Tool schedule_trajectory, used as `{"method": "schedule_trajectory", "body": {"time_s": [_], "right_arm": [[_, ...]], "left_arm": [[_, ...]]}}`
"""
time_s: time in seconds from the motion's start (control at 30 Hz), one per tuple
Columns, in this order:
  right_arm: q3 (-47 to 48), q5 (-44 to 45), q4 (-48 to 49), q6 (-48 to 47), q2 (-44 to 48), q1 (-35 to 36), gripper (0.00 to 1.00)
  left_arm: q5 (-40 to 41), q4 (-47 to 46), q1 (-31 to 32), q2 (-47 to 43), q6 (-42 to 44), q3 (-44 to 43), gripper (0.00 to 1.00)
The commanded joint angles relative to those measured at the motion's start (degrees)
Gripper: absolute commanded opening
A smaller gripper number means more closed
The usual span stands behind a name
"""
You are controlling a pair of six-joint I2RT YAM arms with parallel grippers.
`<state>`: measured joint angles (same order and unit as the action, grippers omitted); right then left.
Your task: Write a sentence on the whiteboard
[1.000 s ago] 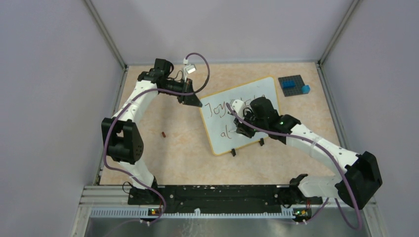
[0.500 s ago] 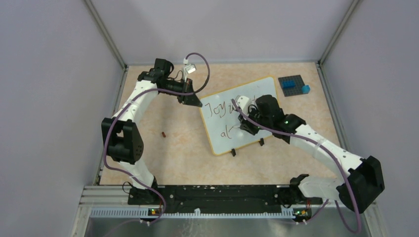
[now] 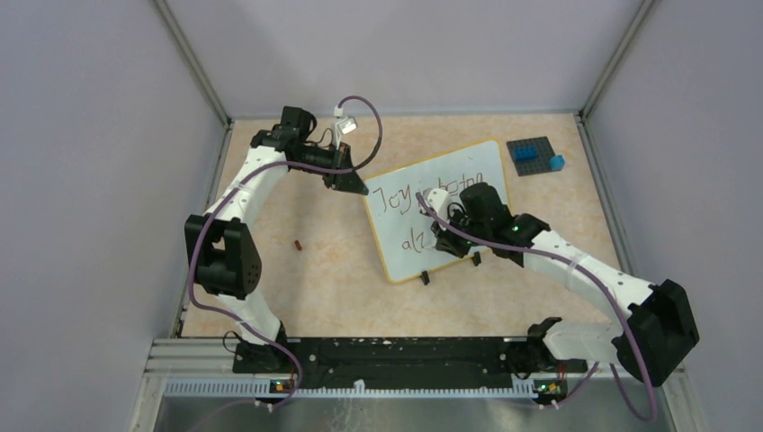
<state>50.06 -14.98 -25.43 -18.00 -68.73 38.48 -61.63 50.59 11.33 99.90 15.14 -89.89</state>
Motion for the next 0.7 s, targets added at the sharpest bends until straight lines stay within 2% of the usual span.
{"method": "schedule_trajectory", "body": {"time_s": [0.0,0.17,0.4,0.67], "right_arm": [[-0.8,1.2,0.4,-1.3,0.1,0.4,0.00],[1.2,3.4,-1.1,-2.1,1.5,0.2,0.00],[7.4,2.1,-3.1,-1.6,2.2,0.2,0.00],[8.4,1.2,-2.0,-1.1,0.9,0.2,0.00]], "left_arm": [[0.5,-1.2,0.5,1.0,1.5,-1.8,0.00],[0.3,-1.2,0.5,1.0,1.5,-1.8,0.00],[0.3,-1.1,0.5,0.8,1.5,-2.0,0.00],[0.1,-1.1,0.5,0.9,1.6,-2.1,0.00]]}}
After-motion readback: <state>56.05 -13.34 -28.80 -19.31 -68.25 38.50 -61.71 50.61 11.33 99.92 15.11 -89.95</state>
